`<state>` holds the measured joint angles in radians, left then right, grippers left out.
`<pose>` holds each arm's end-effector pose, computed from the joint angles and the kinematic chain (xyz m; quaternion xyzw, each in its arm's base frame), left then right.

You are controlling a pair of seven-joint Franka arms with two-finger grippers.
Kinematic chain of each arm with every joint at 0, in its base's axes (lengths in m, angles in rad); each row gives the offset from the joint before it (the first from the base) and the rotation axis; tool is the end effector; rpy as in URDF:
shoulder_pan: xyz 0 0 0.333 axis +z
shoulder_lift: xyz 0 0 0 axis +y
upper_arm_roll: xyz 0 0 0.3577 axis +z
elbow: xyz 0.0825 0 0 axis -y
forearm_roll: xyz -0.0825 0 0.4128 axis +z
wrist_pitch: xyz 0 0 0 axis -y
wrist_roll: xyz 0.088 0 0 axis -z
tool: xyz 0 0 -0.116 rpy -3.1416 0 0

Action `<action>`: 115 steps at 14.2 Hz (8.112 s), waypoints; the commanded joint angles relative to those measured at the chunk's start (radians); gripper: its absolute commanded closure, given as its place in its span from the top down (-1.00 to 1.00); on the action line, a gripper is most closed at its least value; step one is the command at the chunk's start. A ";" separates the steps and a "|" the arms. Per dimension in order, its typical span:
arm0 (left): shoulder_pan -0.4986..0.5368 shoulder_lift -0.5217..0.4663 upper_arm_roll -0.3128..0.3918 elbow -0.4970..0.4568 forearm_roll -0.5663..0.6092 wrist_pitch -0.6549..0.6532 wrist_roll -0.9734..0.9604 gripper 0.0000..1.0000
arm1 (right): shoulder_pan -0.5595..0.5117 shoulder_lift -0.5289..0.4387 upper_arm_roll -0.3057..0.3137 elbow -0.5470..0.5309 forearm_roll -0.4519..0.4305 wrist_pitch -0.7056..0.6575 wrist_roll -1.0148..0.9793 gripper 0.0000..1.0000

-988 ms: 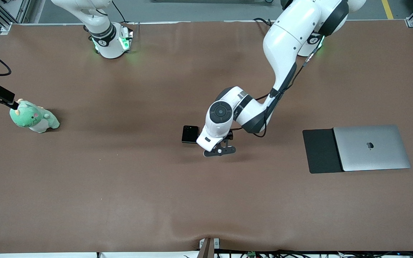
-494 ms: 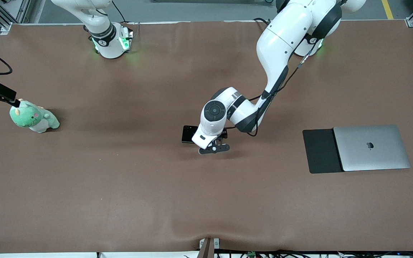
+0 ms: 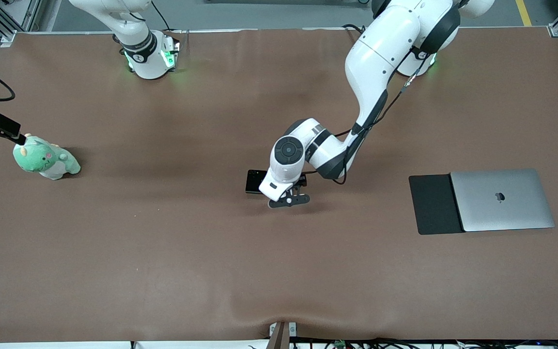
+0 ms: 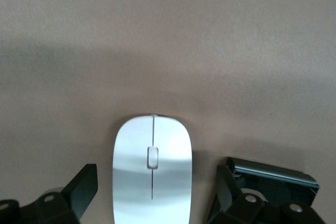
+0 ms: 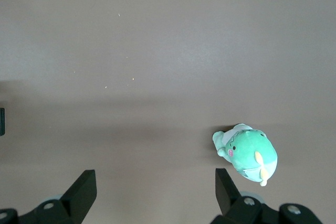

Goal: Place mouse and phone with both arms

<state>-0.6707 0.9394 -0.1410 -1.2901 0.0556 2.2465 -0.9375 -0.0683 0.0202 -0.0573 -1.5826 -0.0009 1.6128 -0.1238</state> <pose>0.5761 -0.5626 0.1803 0.9965 0.0750 -0.0183 0.0320 0.5894 -0.0742 0.6431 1.0000 -0.0009 0.0048 0.0016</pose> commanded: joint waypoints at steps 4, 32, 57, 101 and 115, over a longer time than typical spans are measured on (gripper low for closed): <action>-0.012 0.009 0.009 0.009 0.020 0.007 -0.052 0.54 | -0.015 0.010 0.011 0.023 -0.011 -0.016 0.003 1.00; 0.400 -0.508 0.006 -0.383 0.052 -0.202 0.298 -0.03 | 0.562 0.318 0.017 -0.105 0.093 0.418 0.501 1.00; 0.710 -0.396 0.014 -0.586 0.094 0.127 0.680 -0.04 | 0.798 0.670 0.010 -0.155 0.009 0.892 0.921 1.00; 0.674 -0.935 -0.160 -0.390 -0.079 -0.446 0.671 1.00 | -0.126 0.083 0.013 -0.701 0.019 0.698 -0.069 -1.00; 0.485 -0.984 0.017 -0.427 -0.080 -0.461 0.678 1.00 | -0.030 0.213 0.014 -0.849 0.022 0.954 0.158 -1.00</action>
<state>-0.1753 -0.0777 -0.1362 -1.7548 -0.0046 1.7950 -0.2602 -0.0885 0.2431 -0.0433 -2.4235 0.0057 2.5563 0.0339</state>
